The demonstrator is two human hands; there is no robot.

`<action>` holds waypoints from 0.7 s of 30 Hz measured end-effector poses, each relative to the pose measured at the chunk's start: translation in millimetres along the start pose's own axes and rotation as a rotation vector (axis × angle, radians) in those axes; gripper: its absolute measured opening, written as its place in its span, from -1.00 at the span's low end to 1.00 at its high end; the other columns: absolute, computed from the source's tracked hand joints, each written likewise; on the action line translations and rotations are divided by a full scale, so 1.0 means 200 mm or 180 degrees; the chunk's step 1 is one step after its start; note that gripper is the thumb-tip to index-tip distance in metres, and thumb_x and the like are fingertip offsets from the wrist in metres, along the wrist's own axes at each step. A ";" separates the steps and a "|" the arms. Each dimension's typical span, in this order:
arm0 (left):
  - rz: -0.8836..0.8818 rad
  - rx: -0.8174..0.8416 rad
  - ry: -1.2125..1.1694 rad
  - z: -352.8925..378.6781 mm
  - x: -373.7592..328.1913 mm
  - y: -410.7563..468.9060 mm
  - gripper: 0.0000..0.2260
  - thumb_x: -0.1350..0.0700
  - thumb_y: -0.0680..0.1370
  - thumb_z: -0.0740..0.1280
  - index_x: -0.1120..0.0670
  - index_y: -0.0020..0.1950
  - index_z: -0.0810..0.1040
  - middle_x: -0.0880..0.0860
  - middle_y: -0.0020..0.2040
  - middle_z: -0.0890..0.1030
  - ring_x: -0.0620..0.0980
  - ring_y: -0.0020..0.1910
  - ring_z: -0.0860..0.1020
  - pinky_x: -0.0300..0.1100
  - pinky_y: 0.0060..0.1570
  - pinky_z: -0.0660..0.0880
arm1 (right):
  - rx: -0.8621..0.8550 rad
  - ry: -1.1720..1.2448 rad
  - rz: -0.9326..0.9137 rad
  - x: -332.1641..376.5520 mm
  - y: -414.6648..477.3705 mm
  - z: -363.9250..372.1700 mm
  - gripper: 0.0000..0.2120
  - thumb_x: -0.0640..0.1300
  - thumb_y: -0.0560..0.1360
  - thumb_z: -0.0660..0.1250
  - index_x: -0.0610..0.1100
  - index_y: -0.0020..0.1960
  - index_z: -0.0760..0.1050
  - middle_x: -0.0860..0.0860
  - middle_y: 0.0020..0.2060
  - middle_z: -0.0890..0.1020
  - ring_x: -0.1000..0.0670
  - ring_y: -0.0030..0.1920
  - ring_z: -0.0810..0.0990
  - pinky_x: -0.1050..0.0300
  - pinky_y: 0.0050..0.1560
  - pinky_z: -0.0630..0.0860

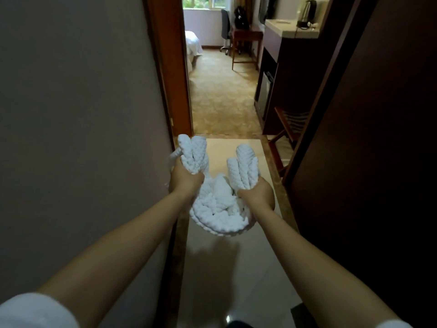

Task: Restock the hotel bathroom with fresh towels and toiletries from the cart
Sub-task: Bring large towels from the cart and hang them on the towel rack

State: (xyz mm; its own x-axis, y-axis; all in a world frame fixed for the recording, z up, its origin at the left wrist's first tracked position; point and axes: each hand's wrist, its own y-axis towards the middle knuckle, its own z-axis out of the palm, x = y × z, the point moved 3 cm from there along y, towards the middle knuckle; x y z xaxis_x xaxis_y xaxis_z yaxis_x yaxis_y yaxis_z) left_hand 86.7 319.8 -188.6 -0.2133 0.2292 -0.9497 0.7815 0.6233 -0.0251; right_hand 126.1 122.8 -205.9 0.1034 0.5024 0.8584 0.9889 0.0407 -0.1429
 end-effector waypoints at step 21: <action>-0.0141 -0.0309 0.0005 0.80 -0.39 2.26 -0.54 0.36 0.48 0.36 0.14 0.35 0.39 0.20 0.33 0.48 0.19 0.31 0.44 -0.07 0.17 0.41 | 0.0439 -0.0349 -0.0283 0.74 2.50 0.39 -0.60 0.00 0.43 0.42 -0.01 0.25 0.51 -0.05 0.17 0.64 -0.13 0.13 0.61 -0.05 0.17 0.54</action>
State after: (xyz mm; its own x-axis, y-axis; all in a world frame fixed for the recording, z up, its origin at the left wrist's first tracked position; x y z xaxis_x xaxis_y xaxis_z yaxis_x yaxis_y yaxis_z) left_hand 550.9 464.8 -176.7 -0.2472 0.2009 -0.9479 0.7108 0.7024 -0.0366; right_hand 626.7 284.4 -188.9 -0.0035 0.5823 0.8130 0.9688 0.2035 -0.1416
